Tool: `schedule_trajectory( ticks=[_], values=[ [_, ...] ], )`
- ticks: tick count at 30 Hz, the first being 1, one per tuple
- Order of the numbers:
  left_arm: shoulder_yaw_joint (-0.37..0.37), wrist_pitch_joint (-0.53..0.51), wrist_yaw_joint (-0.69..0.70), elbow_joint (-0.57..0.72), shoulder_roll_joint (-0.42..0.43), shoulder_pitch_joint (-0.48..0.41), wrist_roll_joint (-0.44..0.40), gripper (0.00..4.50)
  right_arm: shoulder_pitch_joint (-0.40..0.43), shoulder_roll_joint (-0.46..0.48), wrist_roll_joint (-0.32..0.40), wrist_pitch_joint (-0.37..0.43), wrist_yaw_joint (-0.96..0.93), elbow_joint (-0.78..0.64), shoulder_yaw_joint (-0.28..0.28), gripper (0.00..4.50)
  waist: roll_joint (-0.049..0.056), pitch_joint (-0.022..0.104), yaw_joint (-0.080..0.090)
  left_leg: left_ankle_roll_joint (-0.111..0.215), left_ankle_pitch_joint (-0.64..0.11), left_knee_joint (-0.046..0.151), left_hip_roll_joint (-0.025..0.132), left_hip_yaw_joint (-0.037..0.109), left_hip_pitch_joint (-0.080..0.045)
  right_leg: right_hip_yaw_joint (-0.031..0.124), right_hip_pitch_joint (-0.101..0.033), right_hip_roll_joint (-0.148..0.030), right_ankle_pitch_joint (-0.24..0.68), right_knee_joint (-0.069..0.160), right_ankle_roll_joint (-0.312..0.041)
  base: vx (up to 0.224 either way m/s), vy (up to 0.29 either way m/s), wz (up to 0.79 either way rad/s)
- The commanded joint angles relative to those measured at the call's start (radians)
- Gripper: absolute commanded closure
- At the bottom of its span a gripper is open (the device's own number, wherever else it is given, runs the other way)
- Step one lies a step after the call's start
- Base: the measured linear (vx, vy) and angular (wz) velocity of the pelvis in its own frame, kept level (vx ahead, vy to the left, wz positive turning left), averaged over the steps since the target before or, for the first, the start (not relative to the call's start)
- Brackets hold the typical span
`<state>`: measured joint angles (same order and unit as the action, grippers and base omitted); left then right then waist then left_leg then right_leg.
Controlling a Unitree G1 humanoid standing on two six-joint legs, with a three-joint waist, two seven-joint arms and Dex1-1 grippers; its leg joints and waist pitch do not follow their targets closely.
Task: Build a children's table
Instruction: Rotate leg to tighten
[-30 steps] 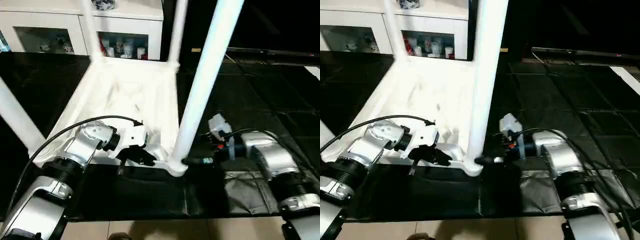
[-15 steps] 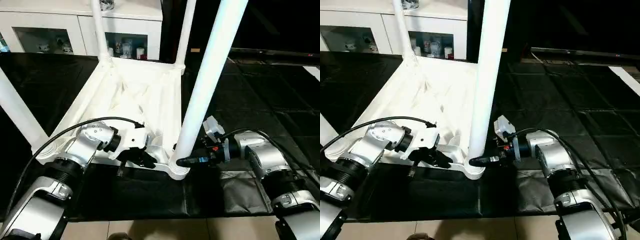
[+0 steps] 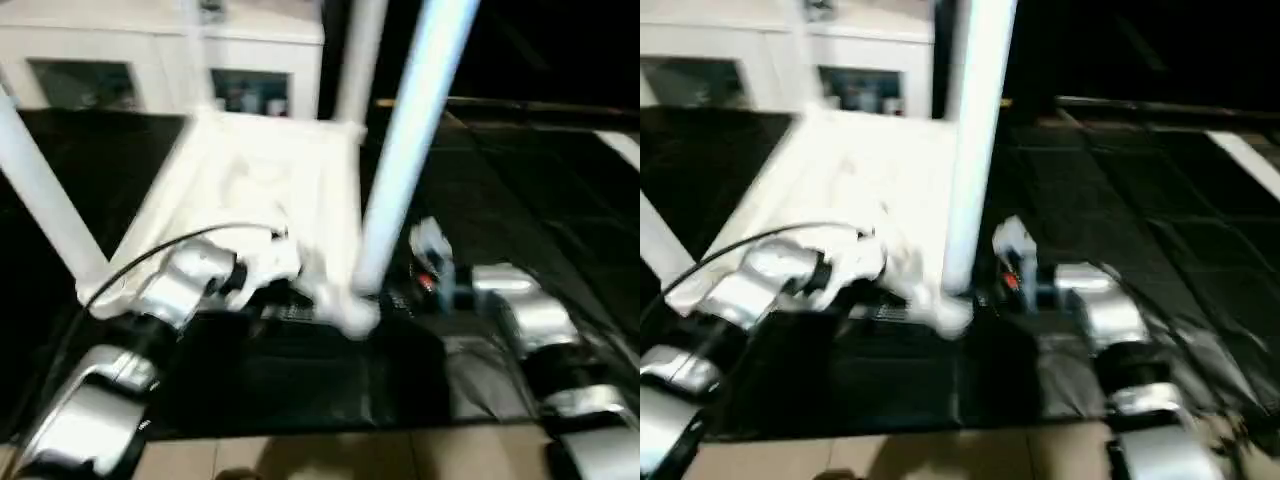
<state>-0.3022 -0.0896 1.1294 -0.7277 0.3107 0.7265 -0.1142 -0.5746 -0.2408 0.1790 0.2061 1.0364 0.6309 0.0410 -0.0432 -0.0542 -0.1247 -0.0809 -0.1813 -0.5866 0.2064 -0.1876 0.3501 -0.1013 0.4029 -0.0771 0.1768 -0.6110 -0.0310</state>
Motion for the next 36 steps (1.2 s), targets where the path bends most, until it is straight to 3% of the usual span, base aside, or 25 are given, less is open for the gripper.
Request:
schedule_trajectory(
  ticks=[1, 2, 6, 9, 10, 11, 13, 18, 22, 23, 29, 34, 36],
  values=[
    [0.012, -0.058, -0.126, 0.002, -0.103, 0.037, 0.029, 4.5, -0.014, 0.09, -0.022, 0.037, -0.1, -0.002, 0.043, 2.52, 0.006, 0.062, 0.004, -0.013, -0.219, 0.073, 0.029, 0.021, 0.001, 0.053, -0.053, -0.083, 0.439, 0.096, -0.092, 0.0, 0.0, 0.0],
    [0.022, -0.087, -0.168, 0.001, -0.128, 0.042, 0.029, 4.5, -0.018, 0.112, -0.026, 0.047, -0.142, 0.001, 0.04, 2.54, 0.003, 0.063, 0.011, -0.012, -0.225, 0.07, 0.027, 0.02, -0.006, 0.053, -0.049, -0.083, 0.437, 0.099, -0.099, 0.0, 0.0, 0.0],
    [0.063, -0.155, -0.32, -0.016, -0.23, 0.065, 0.027, 4.5, -0.075, 0.208, -0.059, 0.088, -0.376, 0.058, 0.01, 2.54, 0.001, 0.066, 0.022, 0.009, -0.183, 0.066, 0.024, 0.017, 0.0, 0.056, -0.051, -0.08, 0.362, 0.091, -0.128, 0.0, 0.0, 0.0],
    [0.061, -0.142, -0.354, -0.026, -0.253, 0.073, 0.014, 4.5, -0.094, 0.234, -0.053, 0.092, -0.381, 0.072, 0.011, 2.54, 0.003, 0.069, 0.027, 0.019, -0.161, 0.065, 0.024, 0.017, 0.002, 0.056, -0.055, -0.078, 0.294, 0.085, -0.145, 0.0, 0.0, 0.0],
    [0.054, -0.14, -0.362, -0.024, -0.254, 0.072, 0.008, 4.5, -0.094, 0.239, -0.054, 0.082, -0.375, 0.067, 0.016, 1.99, -0.001, 0.071, 0.024, 0.036, -0.14, 0.064, 0.025, 0.015, 0.002, 0.058, -0.058, -0.077, 0.233, 0.079, -0.159, 0.0, 0.0, 0.0],
    [0.052, -0.14, -0.359, -0.019, -0.249, 0.069, 0.006, 4.5, -0.093, 0.24, -0.046, 0.084, -0.372, 0.068, 0.01, 1.85, -0.002, 0.071, 0.025, 0.041, -0.136, 0.065, 0.025, 0.015, 0.003, 0.058, -0.058, -0.077, 0.219, 0.078, -0.164, 0.0, 0.0, 0.0],
    [0.052, -0.146, -0.355, -0.005, -0.238, 0.061, 0.0, 4.5, -0.088, 0.241, -0.035, 0.093, -0.367, 0.059, -0.005, 1.78, 0.001, 0.07, 0.024, 0.049, -0.133, 0.065, 0.026, 0.014, 0.002, 0.059, -0.058, -0.079, 0.204, 0.077, -0.172, 0.0, 0.0, 0.0],
    [0.054, -0.131, -0.325, 0.006, -0.205, 0.054, -0.001, 4.5, -0.059, 0.21, -0.048, 0.081, -0.324, 0.023, 0.011, 1.36, 0.0, 0.066, 0.024, 0.043, -0.16, 0.067, 0.027, 0.015, 0.0, 0.058, -0.058, -0.081, 0.273, 0.085, -0.154, 0.0, 0.0, 0.0],
    [0.056, -0.109, -0.267, 0.014, -0.177, 0.047, 0.011, 4.5, -0.028, 0.158, -0.047, 0.053, -0.214, -0.024, 0.052, 1.07, 0.0, 0.068, 0.02, 0.049, -0.15, 0.067, 0.029, 0.014, -0.001, 0.06, -0.059, -0.08, 0.23, 0.08, -0.158, 0.0, 0.0, 0.0],
    [0.05, -0.085, -0.237, 0.016, -0.162, 0.043, 0.01, 4.5, -0.018, 0.139, -0.039, 0.054, -0.18, -0.04, 0.058, 0.92, -0.004, 0.066, 0.021, 0.053, -0.151, 0.068, 0.029, 0.014, 0.0, 0.059, -0.059, -0.08, 0.228, 0.081, -0.164, 0.0, 0.0, 0.0],
    [0.014, -0.01, -0.035, 0.034, -0.067, 0.019, 0.024, 4.5, 0.012, 0.018, -0.029, 0.032, -0.006, -0.073, 0.058, 0.38, -0.001, 0.065, 0.013, 0.059, -0.158, 0.068, 0.032, 0.014, -0.002, 0.059, -0.058, -0.082, 0.234, 0.08, -0.166, 0.0, 0.0, 0.0],
    [-0.027, 0.103, 0.189, 0.057, 0.016, -0.001, 0.053, 4.5, 0.019, -0.087, 0.018, 0.013, 0.182, -0.093, 0.042, 0.38, 0.004, 0.067, -0.005, 0.06, -0.159, 0.065, 0.038, 0.01, -0.004, 0.06, -0.055, -0.081, 0.203, 0.074, -0.185, 0.0, 0.0, 0.0],
    [-0.029, 0.114, 0.202, 0.057, 0.019, -0.003, 0.055, 4.5, 0.017, -0.094, 0.022, 0.01, 0.194, -0.092, 0.04, 0.38, 0.006, 0.07, -0.017, 0.059, -0.147, 0.064, 0.04, 0.009, -0.007, 0.059, -0.054, -0.08, 0.174, 0.068, -0.195, 0.0, 0.0, 0.0]
  ],
)
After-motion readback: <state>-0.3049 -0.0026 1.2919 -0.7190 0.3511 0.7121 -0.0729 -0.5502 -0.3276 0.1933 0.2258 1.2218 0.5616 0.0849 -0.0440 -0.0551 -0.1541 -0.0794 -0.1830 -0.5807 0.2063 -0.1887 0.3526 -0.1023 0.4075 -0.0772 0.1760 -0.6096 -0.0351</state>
